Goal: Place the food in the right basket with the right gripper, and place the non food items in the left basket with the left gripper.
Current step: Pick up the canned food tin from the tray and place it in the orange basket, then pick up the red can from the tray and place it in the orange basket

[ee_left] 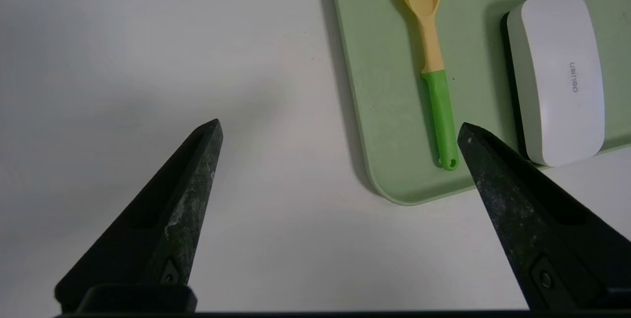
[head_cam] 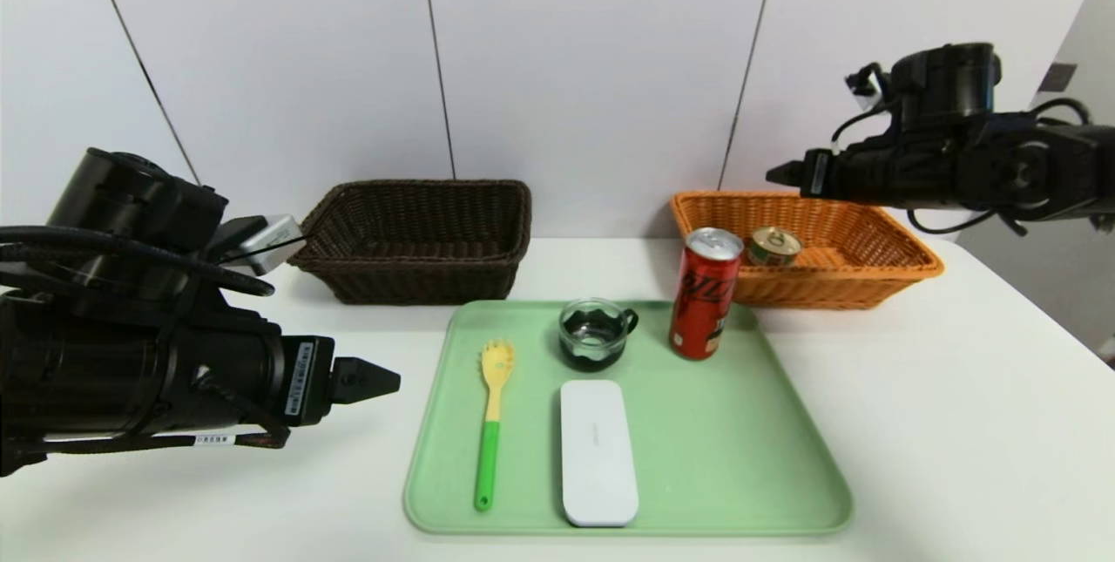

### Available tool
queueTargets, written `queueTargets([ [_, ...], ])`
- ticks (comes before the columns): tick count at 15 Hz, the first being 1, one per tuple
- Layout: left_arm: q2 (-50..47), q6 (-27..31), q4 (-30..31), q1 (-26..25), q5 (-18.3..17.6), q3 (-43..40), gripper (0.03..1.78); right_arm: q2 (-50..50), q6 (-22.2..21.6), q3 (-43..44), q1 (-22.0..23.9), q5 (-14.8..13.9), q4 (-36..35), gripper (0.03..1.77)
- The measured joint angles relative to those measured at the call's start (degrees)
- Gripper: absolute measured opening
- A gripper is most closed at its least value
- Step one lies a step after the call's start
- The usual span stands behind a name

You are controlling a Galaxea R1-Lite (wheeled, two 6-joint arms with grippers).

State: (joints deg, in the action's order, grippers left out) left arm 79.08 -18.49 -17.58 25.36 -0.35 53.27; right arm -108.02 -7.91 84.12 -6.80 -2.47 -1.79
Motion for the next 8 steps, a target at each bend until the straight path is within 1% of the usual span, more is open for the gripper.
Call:
queueTargets([
  [2, -0.28, -0.05, -0.02, 0.02, 0.02, -0.79, 1.69, 6.56, -2.78, -1.65, -2.18, -0.06, 3.66, 1.63],
  [5, -1.02, 0.04, -0.15, 0.02, 0.00, -1.65, 1.69, 16.76, -3.90, -9.06, -7.19, -0.06, 9.31, 1.65],
  [8, -1.74, 0.22, -0.20, 0.05, 0.02, -1.79, 1.69, 24.61, -5.18, -18.96, -16.02, -0.17, 10.11, 1.67],
])
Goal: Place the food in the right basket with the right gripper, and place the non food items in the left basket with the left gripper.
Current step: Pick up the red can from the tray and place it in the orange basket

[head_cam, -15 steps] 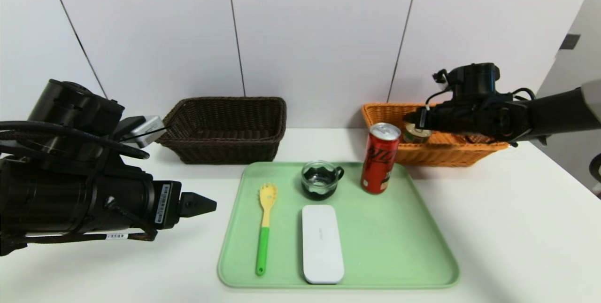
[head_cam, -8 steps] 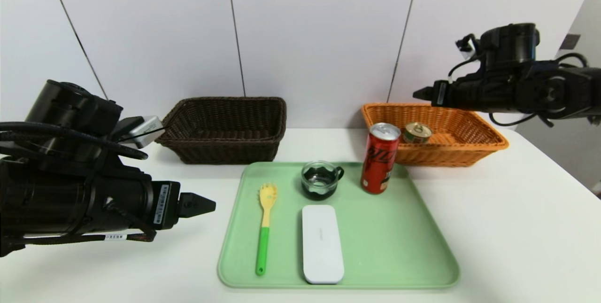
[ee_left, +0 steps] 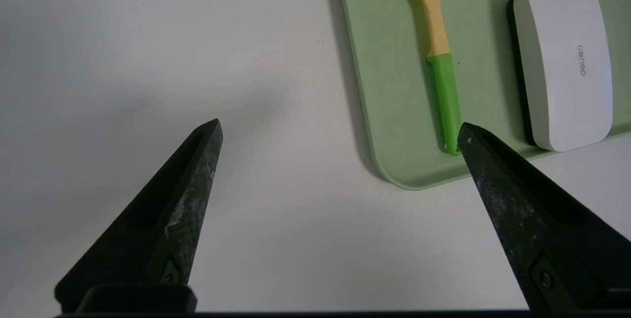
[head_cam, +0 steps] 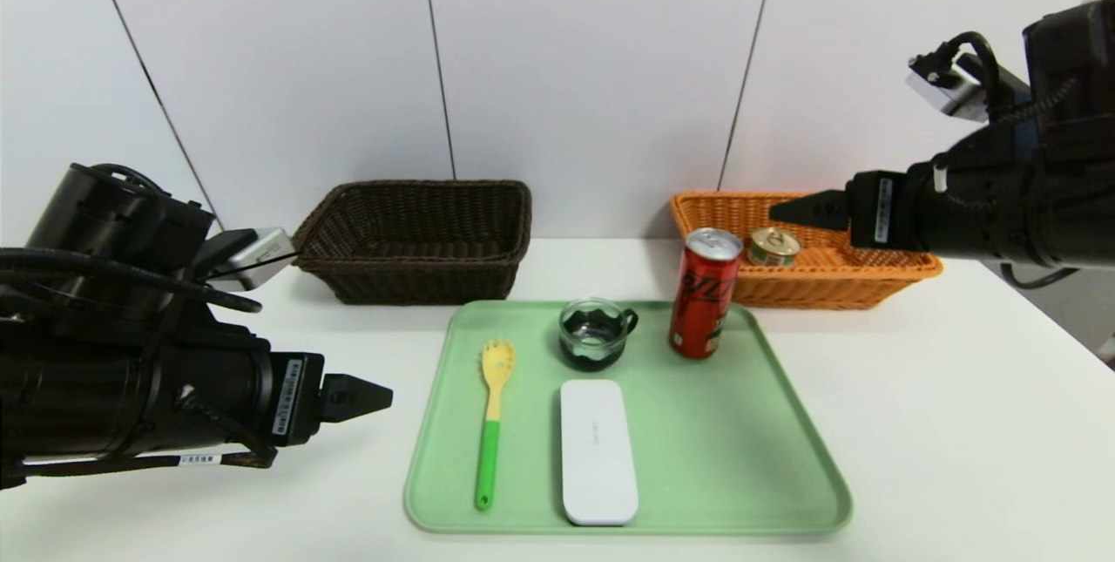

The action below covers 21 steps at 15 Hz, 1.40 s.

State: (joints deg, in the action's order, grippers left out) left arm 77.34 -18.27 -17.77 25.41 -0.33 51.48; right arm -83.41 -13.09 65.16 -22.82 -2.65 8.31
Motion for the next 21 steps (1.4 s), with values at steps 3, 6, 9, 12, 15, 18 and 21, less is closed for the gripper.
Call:
queueTargets([
  [3, -0.38, 0.06, 0.09, 0.48, 0.00, 0.50, 1.69, 4.39, -6.56, -4.50, -9.73, -1.26, -1.99, 1.68],
  [6, -0.44, -0.13, 0.17, 1.68, 0.06, 0.67, 1.69, 5.30, -9.39, -6.58, -15.15, -7.77, -1.97, 1.69],
  [9, -0.44, -0.22, 0.22, 1.96, 0.06, 0.77, 1.69, 5.10, -3.77, -10.89, -15.15, -12.18, -3.46, 1.69],
  [12, -0.44, -1.01, 0.24, 2.01, 0.06, 0.77, 1.69, 5.00, -1.01, -16.24, -14.32, -12.75, -9.36, 1.69],
  [15, -0.22, -1.07, 0.26, 2.01, 0.09, 0.63, 1.69, 4.89, -0.51, -19.49, -13.84, -12.65, -11.92, 1.69],
  [18, 0.33, -1.05, 0.30, 2.01, 0.00, 0.78, 1.69, 4.14, -0.27, -23.78, -13.91, -12.24, -18.98, 1.69],
  [21, 0.78, -1.05, 0.63, 2.01, -0.05, 1.07, 1.69, 0.61, 0.00, -29.68, -13.97, -12.48, -35.68, 1.70],
])
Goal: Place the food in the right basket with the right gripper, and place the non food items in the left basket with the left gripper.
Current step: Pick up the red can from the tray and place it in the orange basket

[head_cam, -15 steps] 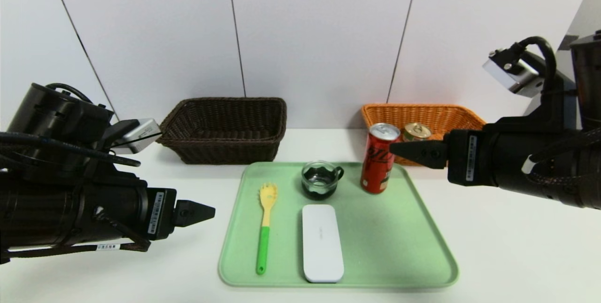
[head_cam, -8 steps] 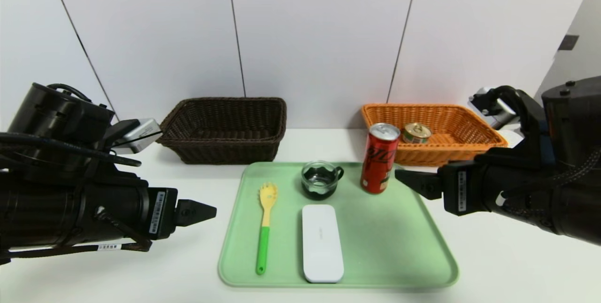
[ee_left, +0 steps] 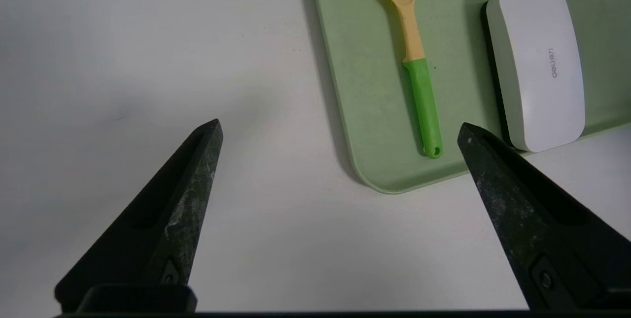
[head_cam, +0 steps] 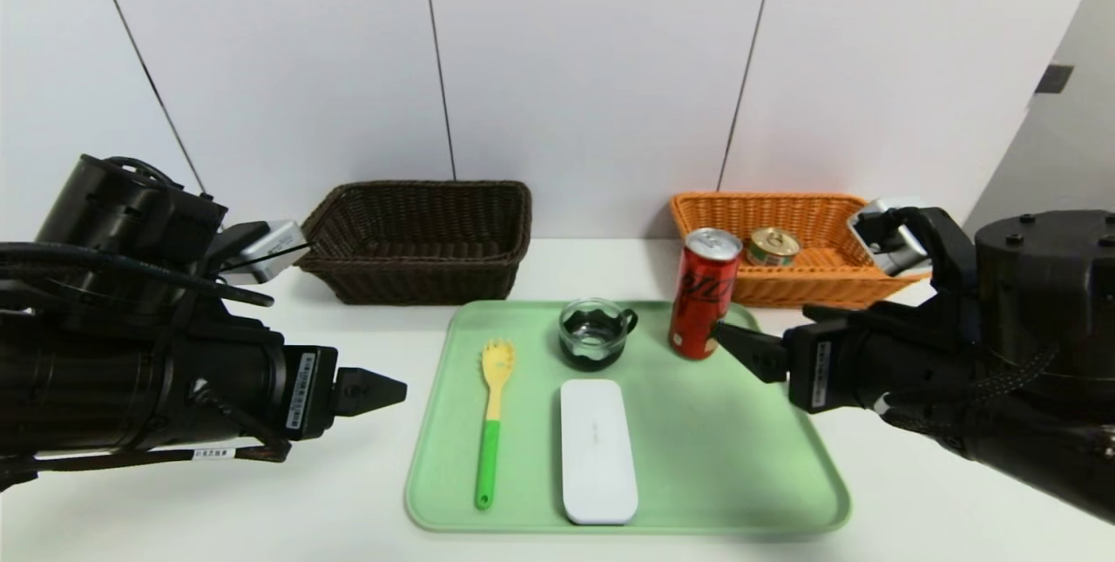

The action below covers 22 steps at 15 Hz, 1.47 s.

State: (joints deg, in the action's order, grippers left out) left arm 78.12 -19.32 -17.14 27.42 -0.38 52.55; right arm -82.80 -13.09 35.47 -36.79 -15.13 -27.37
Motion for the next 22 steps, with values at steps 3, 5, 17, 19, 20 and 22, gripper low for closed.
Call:
queueTargets([
  [3, 0.29, 0.04, 0.00, 0.02, 0.02, 0.00, 1.69, -4.77, 1.88, -4.14, 0.24, -0.68, -13.92, 1.70],
  [5, 0.41, 0.04, 0.02, 0.00, 0.00, 0.00, 1.69, -7.55, 2.77, -5.50, 0.33, -0.83, -19.07, 1.70],
  [17, 1.68, 0.04, 1.32, 0.12, -0.02, 0.26, 1.69, -15.90, 7.75, -9.33, 3.45, -2.78, -31.83, 1.70],
  [19, 1.78, 0.04, 1.33, 0.17, 0.02, 0.28, 1.69, -18.05, 8.35, -8.52, 3.91, -2.78, -35.04, 1.70],
  [20, 1.78, 0.04, 1.35, 0.17, 0.02, 0.28, 1.69, -19.26, 8.52, -8.03, 4.18, -2.76, -36.57, 1.70],
  [22, 1.78, 0.00, 1.35, 0.17, 0.02, 0.17, 1.69, -21.25, 8.46, -7.47, 4.52, -2.67, -38.34, 1.70],
])
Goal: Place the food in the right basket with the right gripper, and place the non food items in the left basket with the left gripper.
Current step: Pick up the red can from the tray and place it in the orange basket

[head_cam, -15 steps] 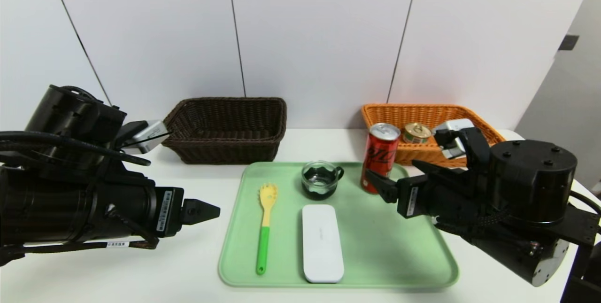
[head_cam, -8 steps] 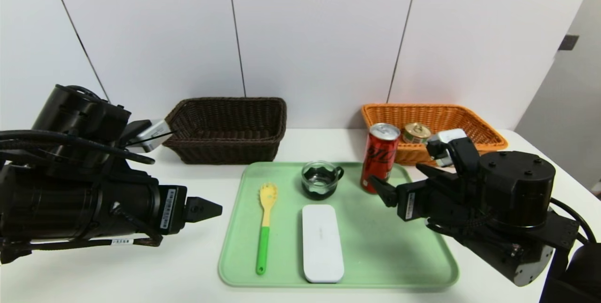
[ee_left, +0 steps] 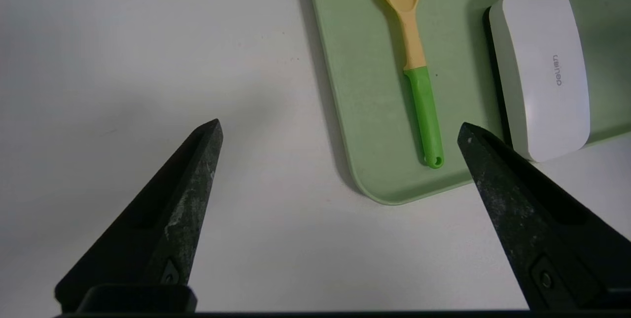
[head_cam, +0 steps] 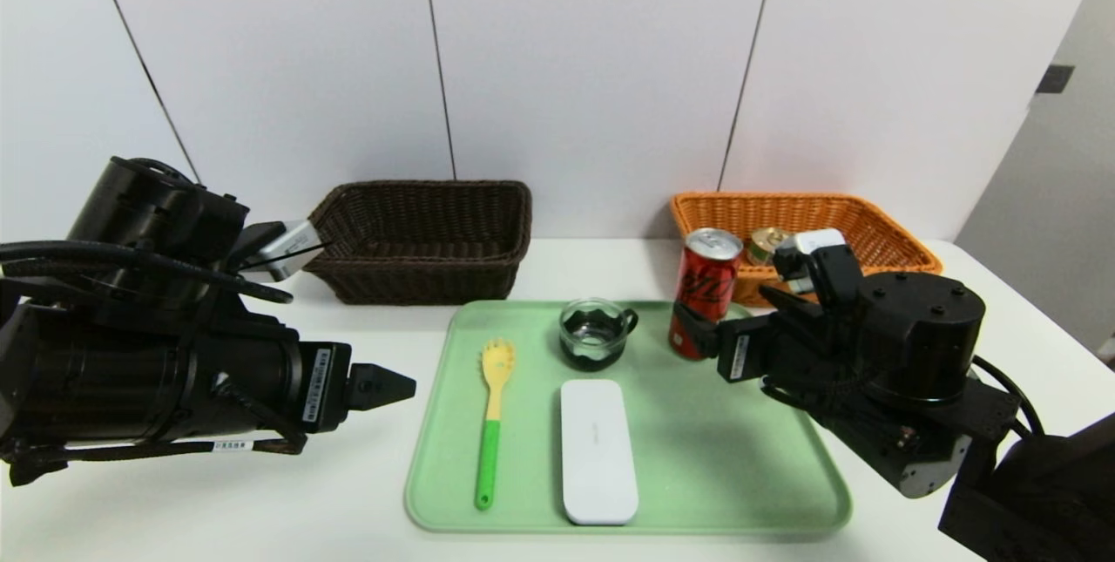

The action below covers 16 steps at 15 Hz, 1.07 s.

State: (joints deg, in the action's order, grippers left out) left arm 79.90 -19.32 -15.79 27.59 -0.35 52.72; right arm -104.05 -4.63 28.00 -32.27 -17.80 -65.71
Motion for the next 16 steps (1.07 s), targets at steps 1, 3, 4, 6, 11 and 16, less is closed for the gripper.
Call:
queueTargets([
  [1, 0.01, 0.01, -0.02, 0.00, 0.00, -0.05, 1.69, -0.89, -0.18, 0.28, 0.11, 0.02, -0.22, 1.70],
  [3, 0.09, -0.05, -0.02, 0.00, 0.00, -0.06, 1.69, -2.46, -0.57, 1.27, 0.41, 0.13, -0.30, 1.70],
  [4, 0.17, -0.07, 0.00, 0.00, 0.00, -0.06, 1.69, -3.21, -0.66, 2.06, 0.68, 0.11, -0.30, 1.70],
  [6, 0.43, -0.16, -0.02, 0.02, 0.02, -0.09, 1.69, -4.61, -0.68, 3.83, 1.24, 0.20, -0.35, 1.70],
  [11, 0.52, -0.18, -0.02, 0.27, 0.02, 0.00, 1.69, -7.84, -0.71, 6.12, 2.08, 0.16, -2.26, 1.70],
  [16, 0.52, -0.16, -0.02, 0.35, 0.02, 0.02, 1.69, -10.81, -0.51, 6.28, 2.45, 0.00, -6.45, 1.70],
])
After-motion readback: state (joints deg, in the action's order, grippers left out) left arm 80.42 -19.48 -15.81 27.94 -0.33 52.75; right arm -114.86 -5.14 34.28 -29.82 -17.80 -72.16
